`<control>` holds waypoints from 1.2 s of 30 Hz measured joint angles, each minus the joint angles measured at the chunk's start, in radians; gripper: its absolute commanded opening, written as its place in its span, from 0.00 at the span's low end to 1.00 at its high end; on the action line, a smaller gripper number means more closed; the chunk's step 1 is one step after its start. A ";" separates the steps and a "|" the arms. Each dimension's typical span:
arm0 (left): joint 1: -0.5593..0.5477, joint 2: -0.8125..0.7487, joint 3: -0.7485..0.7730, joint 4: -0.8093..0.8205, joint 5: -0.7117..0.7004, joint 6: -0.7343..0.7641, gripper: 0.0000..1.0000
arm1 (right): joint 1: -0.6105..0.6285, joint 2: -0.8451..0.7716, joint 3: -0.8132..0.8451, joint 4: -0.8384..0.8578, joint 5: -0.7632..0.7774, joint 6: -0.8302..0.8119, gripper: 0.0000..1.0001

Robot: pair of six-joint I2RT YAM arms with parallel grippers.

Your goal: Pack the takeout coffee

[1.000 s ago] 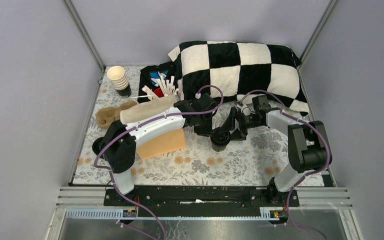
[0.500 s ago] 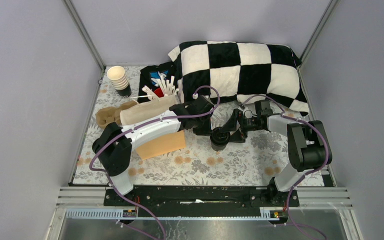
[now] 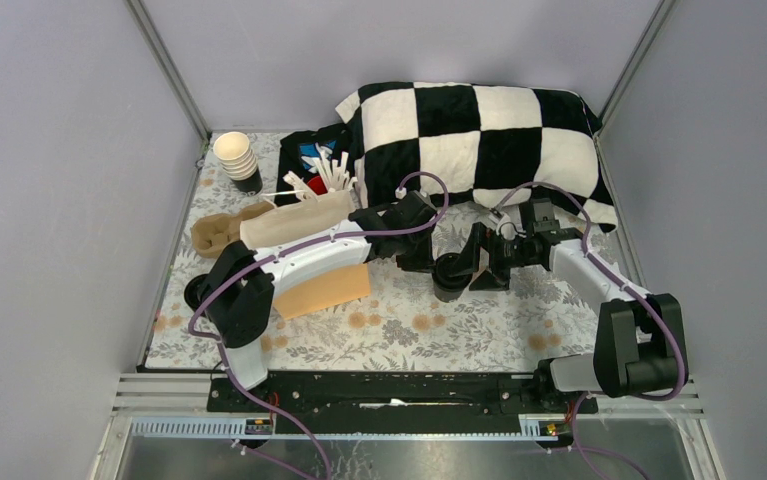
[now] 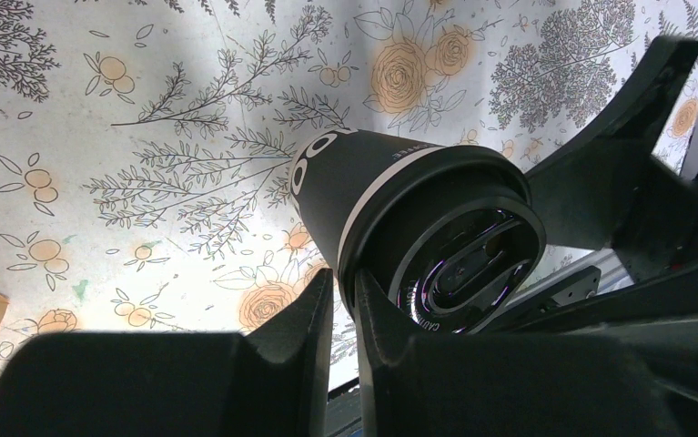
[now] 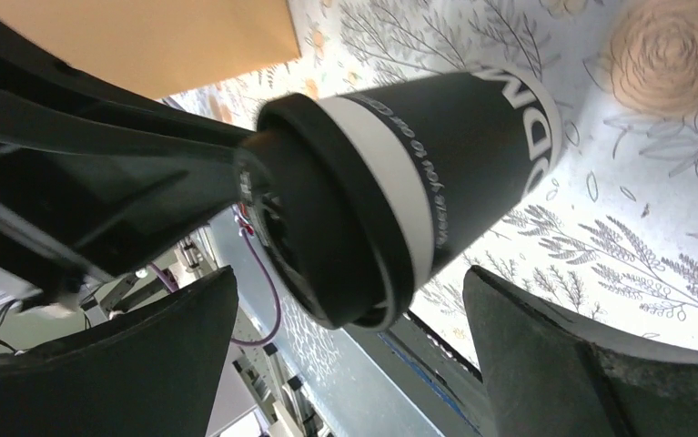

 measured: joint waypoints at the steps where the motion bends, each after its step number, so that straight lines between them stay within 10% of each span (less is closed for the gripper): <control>1: 0.000 0.000 0.000 0.000 0.000 0.000 0.17 | 0.000 0.000 -0.011 -0.002 0.000 -0.002 0.97; 36: 0.003 0.008 -0.023 0.057 0.008 0.022 0.16 | -0.027 0.124 -0.296 0.525 -0.257 0.361 0.60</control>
